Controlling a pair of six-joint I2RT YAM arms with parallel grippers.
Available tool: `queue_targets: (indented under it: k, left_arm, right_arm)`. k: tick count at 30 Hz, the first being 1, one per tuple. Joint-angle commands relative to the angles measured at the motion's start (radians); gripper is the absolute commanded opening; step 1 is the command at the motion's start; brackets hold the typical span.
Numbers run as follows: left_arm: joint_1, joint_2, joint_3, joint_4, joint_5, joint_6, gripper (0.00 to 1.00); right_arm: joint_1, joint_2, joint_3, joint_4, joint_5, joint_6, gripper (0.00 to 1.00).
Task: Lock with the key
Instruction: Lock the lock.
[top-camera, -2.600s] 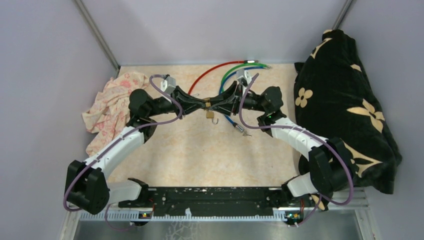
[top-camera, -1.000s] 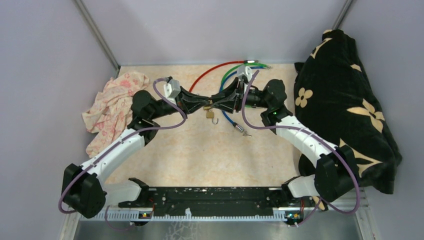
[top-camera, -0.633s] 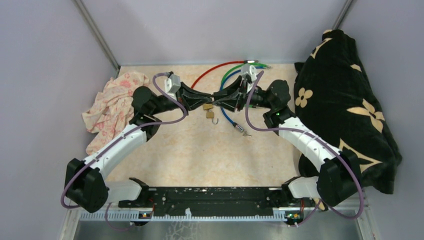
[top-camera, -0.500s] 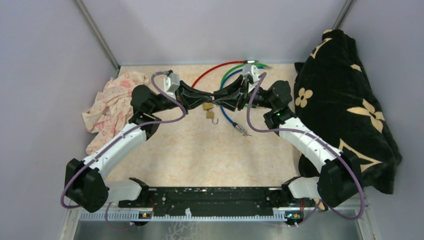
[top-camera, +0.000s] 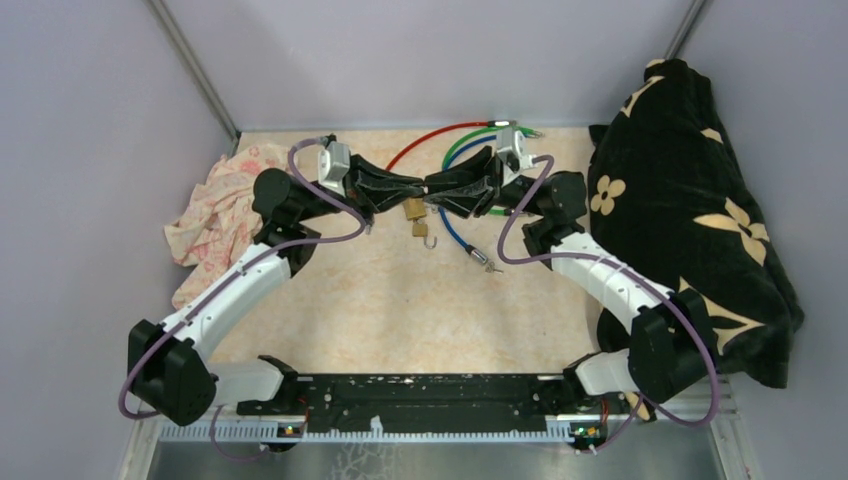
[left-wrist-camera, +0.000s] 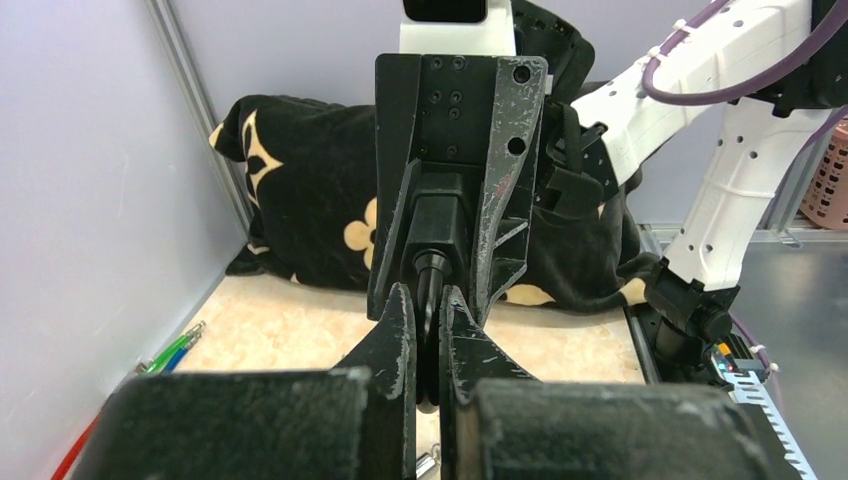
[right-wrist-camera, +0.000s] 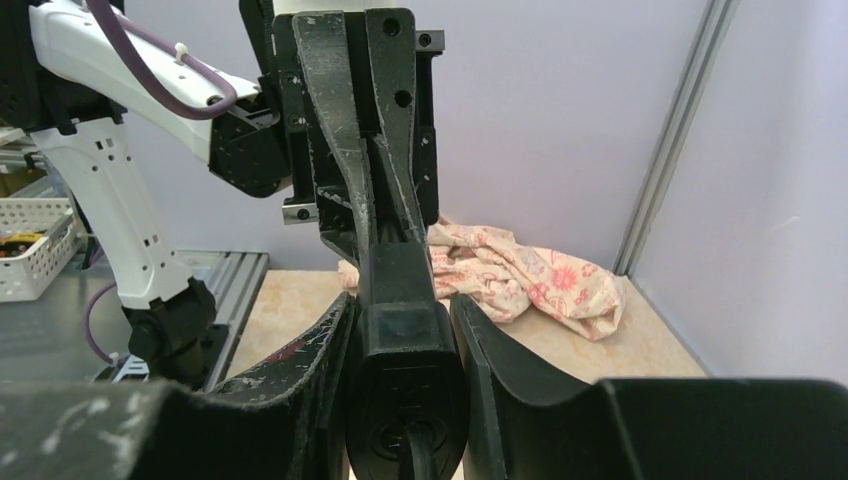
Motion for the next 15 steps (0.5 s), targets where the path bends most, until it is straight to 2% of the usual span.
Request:
queue_targets:
  k: [1, 5, 9, 12, 15]
  left_arm:
    - [-0.262, 0.087, 0.037, -0.078, 0.19, -0.087, 0.0]
    - [-0.249, 0.118, 0.08, -0.198, 0.247, -0.069, 0.0]
    - [-0.185, 0.139, 0.146, -0.42, 0.225, 0.01, 0.0]
    - [-0.158, 0.112, 0.147, -0.437, 0.177, 0.063, 0.0]
    - [-0.177, 0.08, 0.11, -0.364, 0.142, 0.114, 0.0]
  right_arm:
    - [0.185, 0.112, 0.023, -0.065, 0.044, -0.045, 0.0]
    - [0.185, 0.126, 0.047, -0.12, -0.009, -0.075, 0.0]
    - [0.185, 0.081, 0.062, -0.259, 0.007, -0.185, 0.0]
    - [0.185, 0.059, 0.058, -0.295, 0.027, -0.219, 0.0]
    - [0.186, 0.068, 0.052, -0.241, 0.032, -0.185, 0.0]
